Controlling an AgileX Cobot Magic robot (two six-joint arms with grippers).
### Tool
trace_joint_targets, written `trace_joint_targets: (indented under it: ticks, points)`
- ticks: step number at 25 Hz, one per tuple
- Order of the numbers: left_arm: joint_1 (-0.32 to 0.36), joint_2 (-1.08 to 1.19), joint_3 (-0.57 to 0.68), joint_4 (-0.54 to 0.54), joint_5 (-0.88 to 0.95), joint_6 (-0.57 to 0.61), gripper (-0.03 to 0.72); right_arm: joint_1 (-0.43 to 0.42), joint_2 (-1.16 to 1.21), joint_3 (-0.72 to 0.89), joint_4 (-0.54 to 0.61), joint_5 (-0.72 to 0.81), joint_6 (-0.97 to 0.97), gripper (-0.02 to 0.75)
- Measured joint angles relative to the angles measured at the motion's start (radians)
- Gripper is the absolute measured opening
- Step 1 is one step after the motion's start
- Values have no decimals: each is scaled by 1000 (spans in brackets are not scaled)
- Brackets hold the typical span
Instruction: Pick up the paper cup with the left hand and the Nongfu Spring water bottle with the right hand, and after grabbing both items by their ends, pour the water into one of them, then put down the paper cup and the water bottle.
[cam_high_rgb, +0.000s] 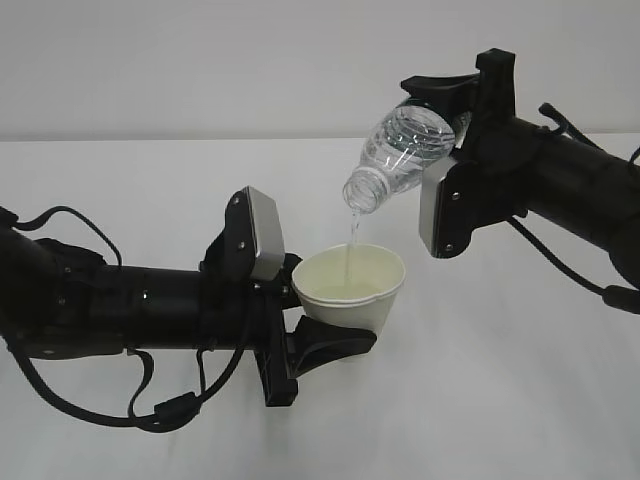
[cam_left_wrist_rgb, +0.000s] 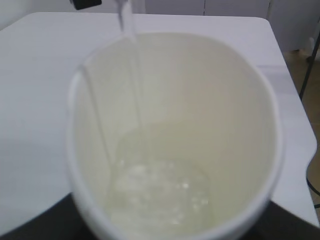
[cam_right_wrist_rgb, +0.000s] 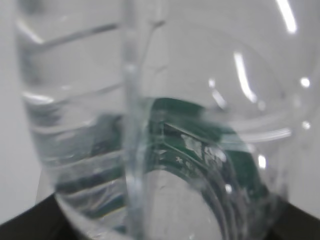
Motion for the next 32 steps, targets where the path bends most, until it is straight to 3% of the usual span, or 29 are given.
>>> trace_joint_targets:
  ticks: [32]
  points:
    - [0, 0, 0, 9, 0, -1, 389, -1, 0, 0, 0, -23, -25, 470]
